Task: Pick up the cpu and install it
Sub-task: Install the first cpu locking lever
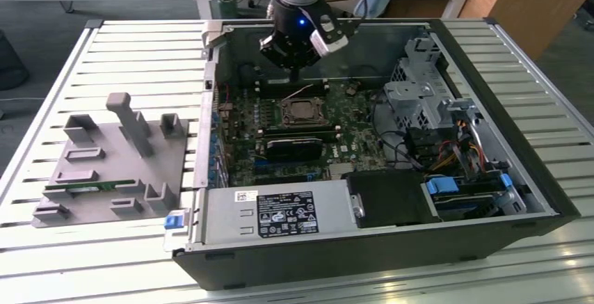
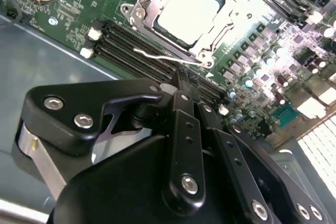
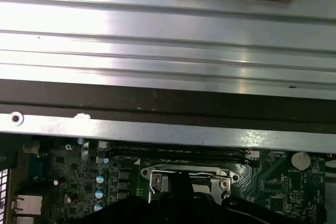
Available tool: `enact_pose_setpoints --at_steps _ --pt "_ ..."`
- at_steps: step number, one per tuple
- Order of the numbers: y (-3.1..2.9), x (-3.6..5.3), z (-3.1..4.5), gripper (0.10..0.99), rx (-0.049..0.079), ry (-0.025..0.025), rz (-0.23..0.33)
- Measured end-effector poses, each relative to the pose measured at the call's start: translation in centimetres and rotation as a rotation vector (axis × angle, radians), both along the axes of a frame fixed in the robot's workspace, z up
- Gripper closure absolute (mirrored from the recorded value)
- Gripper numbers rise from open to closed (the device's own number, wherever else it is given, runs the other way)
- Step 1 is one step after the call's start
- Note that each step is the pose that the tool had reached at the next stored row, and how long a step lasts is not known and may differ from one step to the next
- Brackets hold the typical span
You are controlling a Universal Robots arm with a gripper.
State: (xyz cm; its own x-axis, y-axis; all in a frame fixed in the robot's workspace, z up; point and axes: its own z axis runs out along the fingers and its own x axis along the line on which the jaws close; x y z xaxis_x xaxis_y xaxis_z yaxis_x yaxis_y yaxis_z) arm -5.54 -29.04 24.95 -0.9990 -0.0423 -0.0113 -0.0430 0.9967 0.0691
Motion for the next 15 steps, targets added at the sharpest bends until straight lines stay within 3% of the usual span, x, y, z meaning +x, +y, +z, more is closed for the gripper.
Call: enact_pose_setpoints --at_steps 5,15 --pt "0.02 0.27 -0.88 0.98 0.0 0.0 0.0" --pt "0.31 1.02 -1.71 0.98 0.0 0.0 0.0"
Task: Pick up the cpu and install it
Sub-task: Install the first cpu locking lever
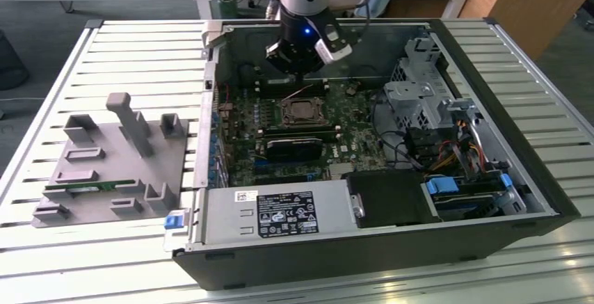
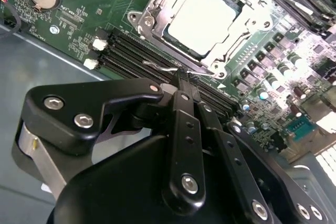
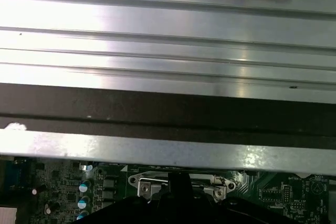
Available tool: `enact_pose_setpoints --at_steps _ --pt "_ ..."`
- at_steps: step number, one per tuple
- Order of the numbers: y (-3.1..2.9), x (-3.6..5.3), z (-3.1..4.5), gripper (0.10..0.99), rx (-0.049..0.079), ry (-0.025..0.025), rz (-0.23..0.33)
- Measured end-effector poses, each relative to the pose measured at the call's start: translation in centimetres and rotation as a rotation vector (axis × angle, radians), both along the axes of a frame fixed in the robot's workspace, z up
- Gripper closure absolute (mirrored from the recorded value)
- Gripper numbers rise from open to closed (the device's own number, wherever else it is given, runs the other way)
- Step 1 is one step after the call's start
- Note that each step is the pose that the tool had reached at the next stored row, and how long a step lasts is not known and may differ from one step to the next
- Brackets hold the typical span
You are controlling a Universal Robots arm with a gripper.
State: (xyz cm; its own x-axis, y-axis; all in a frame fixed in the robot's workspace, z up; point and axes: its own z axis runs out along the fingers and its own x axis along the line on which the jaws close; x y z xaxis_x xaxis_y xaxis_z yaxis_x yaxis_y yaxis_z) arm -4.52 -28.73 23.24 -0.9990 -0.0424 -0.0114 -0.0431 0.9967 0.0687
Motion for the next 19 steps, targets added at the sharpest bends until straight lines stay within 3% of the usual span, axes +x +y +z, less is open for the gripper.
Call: enact_pose_setpoints --at_steps 19 --pt "0.42 1.78 -1.56 0.98 0.0 0.0003 0.0"
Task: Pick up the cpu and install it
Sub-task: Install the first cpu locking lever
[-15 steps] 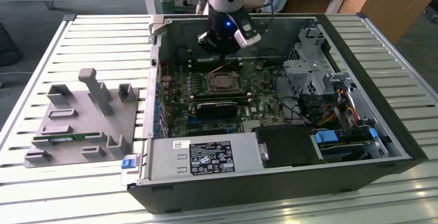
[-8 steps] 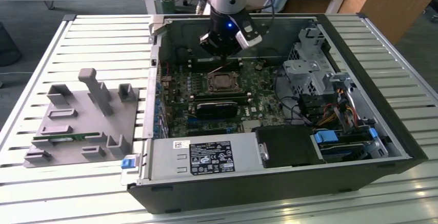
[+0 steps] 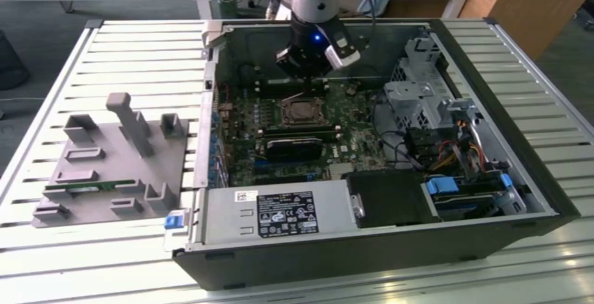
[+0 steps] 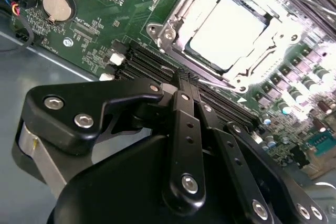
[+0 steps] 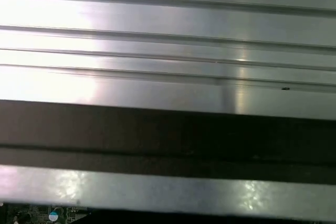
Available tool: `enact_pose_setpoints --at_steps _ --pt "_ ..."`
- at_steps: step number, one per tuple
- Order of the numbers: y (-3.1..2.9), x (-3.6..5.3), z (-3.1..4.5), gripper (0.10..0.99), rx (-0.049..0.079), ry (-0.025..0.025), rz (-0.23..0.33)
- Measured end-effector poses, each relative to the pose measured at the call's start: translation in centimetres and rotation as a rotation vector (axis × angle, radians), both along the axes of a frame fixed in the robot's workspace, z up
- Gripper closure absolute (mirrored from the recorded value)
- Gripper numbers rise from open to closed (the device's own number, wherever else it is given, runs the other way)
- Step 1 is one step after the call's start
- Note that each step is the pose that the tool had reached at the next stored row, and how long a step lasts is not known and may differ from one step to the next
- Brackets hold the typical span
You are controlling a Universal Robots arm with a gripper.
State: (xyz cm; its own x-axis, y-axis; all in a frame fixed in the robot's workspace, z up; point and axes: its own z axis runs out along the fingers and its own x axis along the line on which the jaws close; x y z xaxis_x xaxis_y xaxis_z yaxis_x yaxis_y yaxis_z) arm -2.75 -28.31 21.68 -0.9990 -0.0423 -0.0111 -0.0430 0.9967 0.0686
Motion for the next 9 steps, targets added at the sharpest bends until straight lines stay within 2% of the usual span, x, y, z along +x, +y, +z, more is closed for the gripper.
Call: enact_pose_setpoints --at_steps 9 --pt "0.01 0.31 -1.39 0.98 0.0 0.0001 0.0"
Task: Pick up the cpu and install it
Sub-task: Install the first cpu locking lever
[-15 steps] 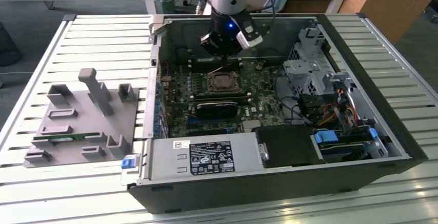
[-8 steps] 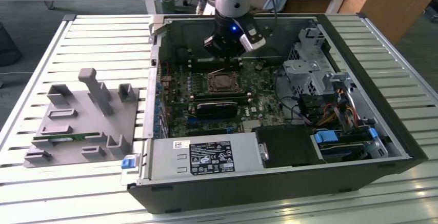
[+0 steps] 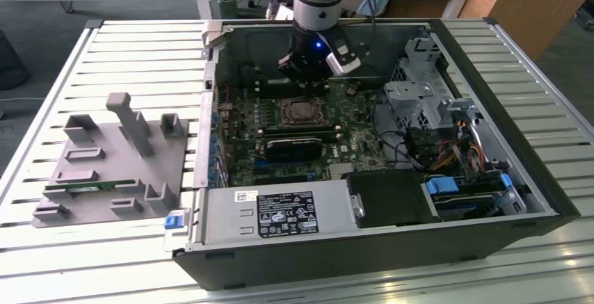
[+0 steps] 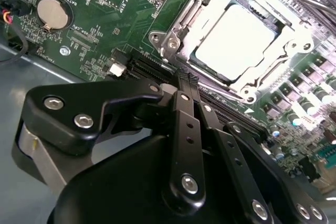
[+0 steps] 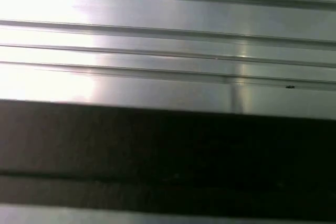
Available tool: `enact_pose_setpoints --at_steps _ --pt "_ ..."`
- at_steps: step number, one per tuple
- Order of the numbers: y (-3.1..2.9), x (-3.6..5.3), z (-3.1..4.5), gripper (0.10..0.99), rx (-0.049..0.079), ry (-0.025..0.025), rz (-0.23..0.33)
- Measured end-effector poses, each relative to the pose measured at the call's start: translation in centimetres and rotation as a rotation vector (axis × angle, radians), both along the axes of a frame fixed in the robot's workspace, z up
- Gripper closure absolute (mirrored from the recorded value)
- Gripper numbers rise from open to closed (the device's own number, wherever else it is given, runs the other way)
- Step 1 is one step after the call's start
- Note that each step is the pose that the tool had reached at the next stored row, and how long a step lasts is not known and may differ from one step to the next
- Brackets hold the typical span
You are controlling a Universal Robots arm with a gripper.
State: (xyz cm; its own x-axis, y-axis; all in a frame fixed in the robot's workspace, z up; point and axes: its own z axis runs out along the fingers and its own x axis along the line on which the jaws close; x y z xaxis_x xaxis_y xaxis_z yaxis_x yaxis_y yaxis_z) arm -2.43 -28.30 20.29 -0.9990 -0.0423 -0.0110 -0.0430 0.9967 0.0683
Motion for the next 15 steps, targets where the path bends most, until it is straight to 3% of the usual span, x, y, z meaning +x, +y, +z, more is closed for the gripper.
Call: enact_pose_setpoints --at_steps 3,12,15 --pt "0.0 0.02 -0.28 0.98 0.0 -0.0001 0.0" --pt "0.01 0.03 -0.07 0.98 0.0 -0.0003 0.0" --pt "0.04 0.05 -0.19 0.98 -0.011 -0.0002 0.0"
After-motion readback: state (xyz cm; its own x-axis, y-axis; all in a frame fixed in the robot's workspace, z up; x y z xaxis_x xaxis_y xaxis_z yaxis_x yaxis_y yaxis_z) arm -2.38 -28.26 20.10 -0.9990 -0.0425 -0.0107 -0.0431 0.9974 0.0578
